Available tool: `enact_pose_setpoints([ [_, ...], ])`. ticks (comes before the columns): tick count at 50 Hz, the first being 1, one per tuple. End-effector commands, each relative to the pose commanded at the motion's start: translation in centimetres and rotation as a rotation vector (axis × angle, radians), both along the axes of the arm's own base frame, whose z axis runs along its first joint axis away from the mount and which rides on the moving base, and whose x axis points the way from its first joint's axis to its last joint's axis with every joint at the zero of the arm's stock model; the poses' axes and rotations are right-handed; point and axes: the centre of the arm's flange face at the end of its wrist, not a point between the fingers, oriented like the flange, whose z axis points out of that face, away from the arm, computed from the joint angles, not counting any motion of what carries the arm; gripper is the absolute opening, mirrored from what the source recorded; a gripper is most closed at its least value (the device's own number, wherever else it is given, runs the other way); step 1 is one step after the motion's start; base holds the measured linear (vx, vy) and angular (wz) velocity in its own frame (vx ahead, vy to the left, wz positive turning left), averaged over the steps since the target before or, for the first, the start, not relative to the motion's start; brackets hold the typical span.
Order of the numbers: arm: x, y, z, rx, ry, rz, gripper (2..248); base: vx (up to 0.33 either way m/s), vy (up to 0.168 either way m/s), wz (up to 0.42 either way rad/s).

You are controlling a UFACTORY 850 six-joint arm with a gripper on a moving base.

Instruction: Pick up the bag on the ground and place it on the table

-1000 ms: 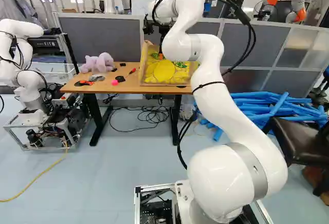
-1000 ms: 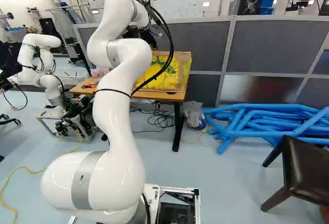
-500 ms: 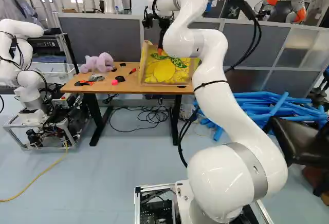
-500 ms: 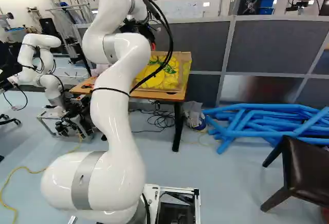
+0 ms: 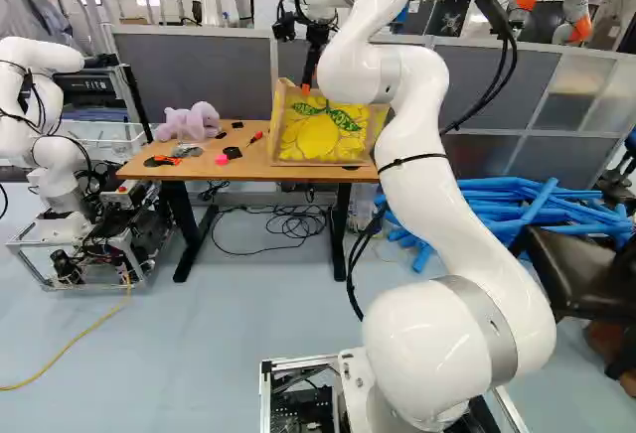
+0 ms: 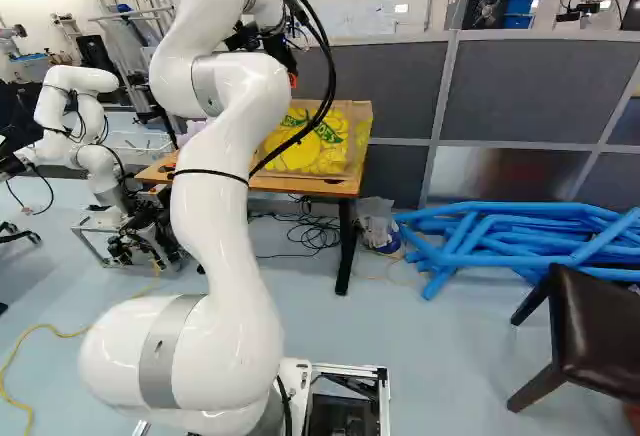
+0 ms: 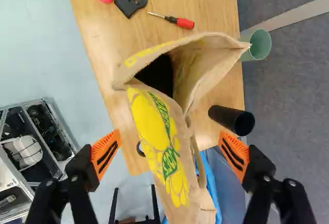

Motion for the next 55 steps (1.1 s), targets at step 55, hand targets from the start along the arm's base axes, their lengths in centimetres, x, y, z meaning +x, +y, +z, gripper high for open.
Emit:
enact_pose_setpoints([
  [55, -9.6, -1.1, 8.4, 0.025, 0.075, 0.002, 247, 0.0, 0.0, 0.0],
])
